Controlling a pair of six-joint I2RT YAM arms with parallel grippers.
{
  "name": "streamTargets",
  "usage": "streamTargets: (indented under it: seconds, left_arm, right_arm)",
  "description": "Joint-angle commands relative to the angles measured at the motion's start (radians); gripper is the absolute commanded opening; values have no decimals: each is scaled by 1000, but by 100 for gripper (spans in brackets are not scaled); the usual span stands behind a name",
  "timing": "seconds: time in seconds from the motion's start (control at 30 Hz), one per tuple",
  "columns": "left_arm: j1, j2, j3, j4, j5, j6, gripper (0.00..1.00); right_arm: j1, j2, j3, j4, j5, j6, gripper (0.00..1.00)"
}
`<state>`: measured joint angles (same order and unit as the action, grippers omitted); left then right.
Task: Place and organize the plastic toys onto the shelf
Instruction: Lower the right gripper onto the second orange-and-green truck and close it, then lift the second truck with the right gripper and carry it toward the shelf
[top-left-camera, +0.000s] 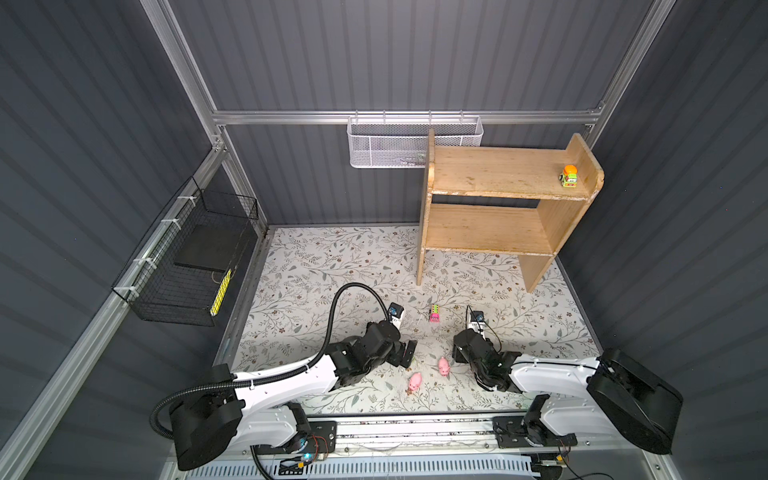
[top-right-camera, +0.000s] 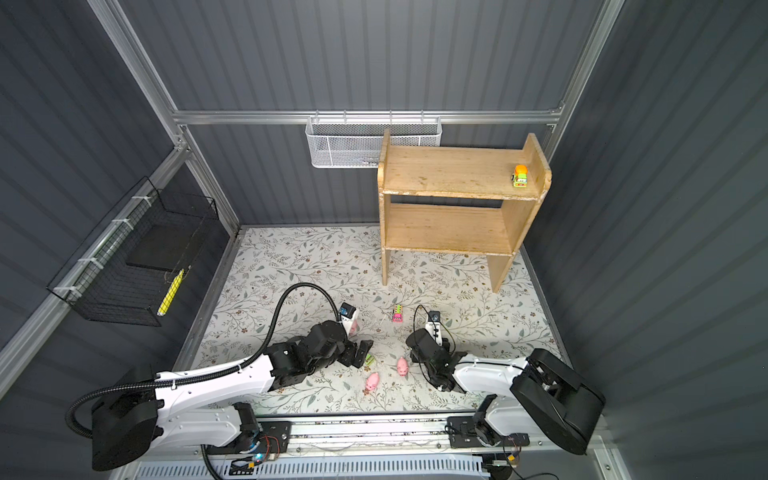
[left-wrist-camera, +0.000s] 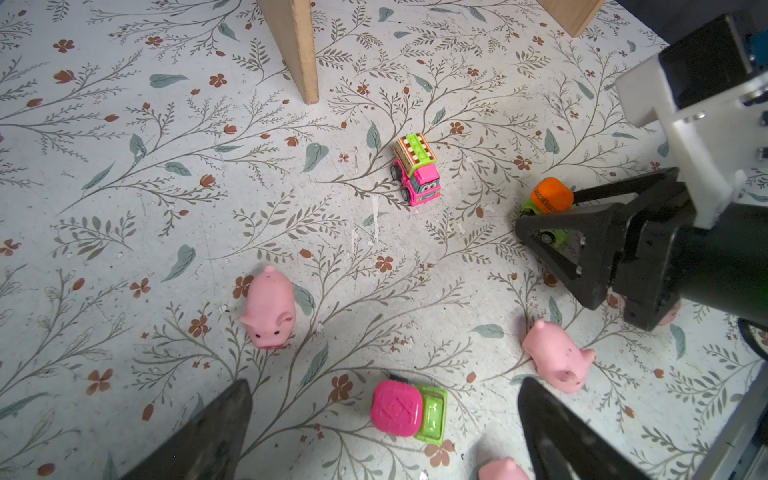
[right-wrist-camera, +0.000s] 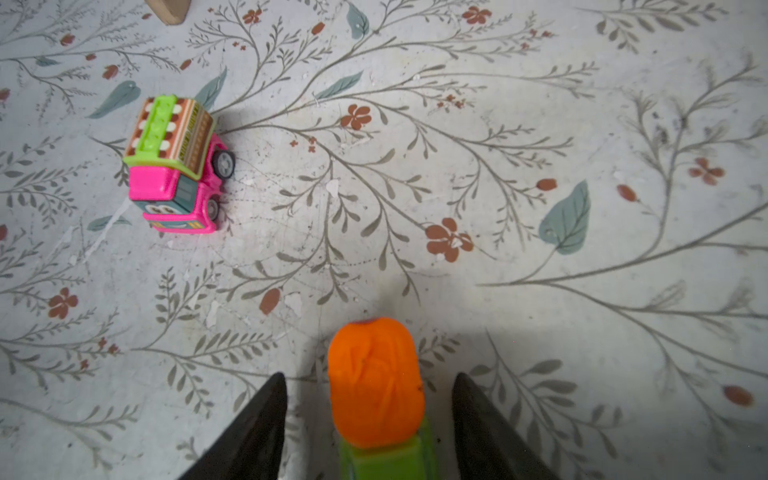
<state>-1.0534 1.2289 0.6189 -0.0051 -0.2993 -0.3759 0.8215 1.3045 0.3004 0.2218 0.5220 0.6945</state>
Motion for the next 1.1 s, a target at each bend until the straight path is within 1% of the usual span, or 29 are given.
streamTargets:
  seconds: [0.0,0.27,0.47,0.67,0.8,0.93,1.07]
  left_arm:
    - [-5,-2,24,9,1,20,100]
    - [-5,-5,24,11,4,17,100]
    - [-5,-7,24,11,6,9,100]
    - [-5,-11,25,8,8,7,100]
    - [-5,-9,26,6,6,7,100]
    - [-5,-9,28,5,4,9,100]
    - [-5,-6,28,5,2,9,100]
  right_arm:
    - [-1,-2,-15,65,34,-33,62]
    - [-2,17,-24,91,59,-44,54]
    - [-7,42,-45,142,65,-42,44]
    - [-16,77,-48,179,61,-46,41]
    - [-19,84,-47,193,65,-57,35]
    - [-19,61,-44,181,66,-66,28]
    - [-19,7,-20,106,55,-69,27]
